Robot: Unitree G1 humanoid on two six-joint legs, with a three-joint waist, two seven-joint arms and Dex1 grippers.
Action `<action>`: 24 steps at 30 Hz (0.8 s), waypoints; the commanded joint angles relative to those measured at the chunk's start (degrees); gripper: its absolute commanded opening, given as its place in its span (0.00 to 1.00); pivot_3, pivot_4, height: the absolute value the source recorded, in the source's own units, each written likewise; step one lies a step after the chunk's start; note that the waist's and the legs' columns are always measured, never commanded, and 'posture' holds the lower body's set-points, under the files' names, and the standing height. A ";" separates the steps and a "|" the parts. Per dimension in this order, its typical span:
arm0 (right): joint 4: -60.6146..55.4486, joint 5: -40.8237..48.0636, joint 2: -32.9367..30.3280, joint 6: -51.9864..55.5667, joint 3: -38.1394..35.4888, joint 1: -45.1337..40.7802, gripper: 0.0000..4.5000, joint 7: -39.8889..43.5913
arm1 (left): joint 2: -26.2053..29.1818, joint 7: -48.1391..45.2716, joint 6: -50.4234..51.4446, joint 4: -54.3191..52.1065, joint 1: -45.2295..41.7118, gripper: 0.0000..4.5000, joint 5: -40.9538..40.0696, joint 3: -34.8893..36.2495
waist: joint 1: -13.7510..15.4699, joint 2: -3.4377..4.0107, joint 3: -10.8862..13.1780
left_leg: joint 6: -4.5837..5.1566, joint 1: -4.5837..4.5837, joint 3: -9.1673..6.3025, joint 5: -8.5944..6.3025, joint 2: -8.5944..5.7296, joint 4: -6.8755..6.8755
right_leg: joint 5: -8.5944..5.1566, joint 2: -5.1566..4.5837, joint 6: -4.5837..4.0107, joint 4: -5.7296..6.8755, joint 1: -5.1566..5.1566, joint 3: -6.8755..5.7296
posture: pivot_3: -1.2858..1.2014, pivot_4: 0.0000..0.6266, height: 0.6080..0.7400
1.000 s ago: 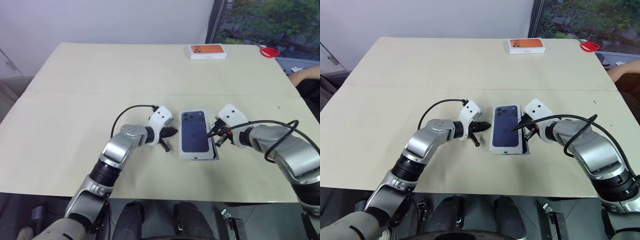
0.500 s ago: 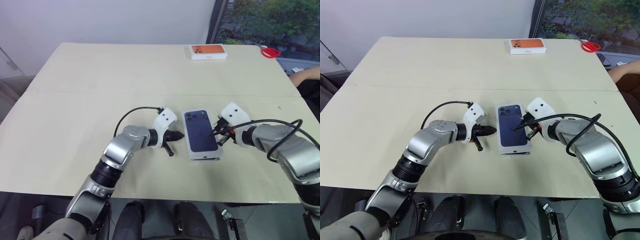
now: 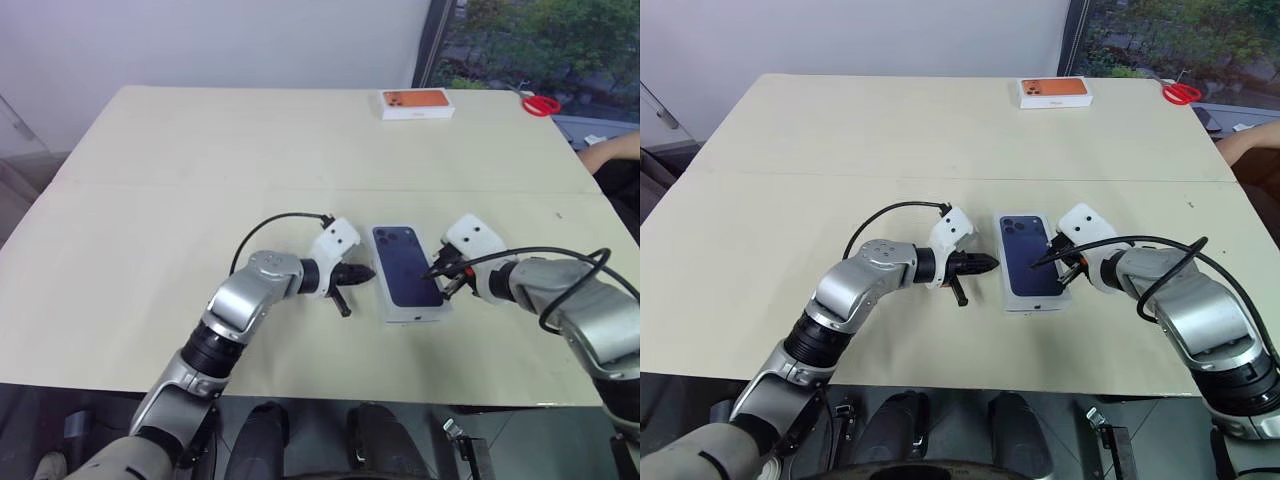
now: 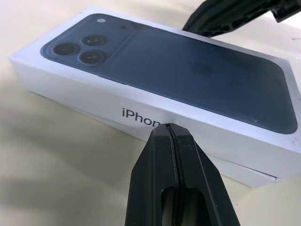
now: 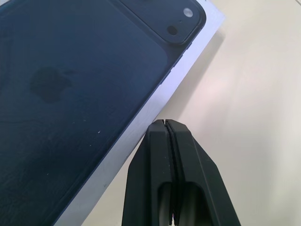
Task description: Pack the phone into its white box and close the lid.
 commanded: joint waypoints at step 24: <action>-4.97 -0.39 -5.95 -1.58 -5.65 2.78 0.01 3.45 | 4.72 -3.69 -0.30 -4.60 1.63 0.00 -3.50 1.24 | -0.08 0.00 0.00 | 0.00 0.01 0.00 0.00 0.00 0.00 | 0.00 0.01 0.00 0.00 0.00 0.00 | 0.52 0.24 1.00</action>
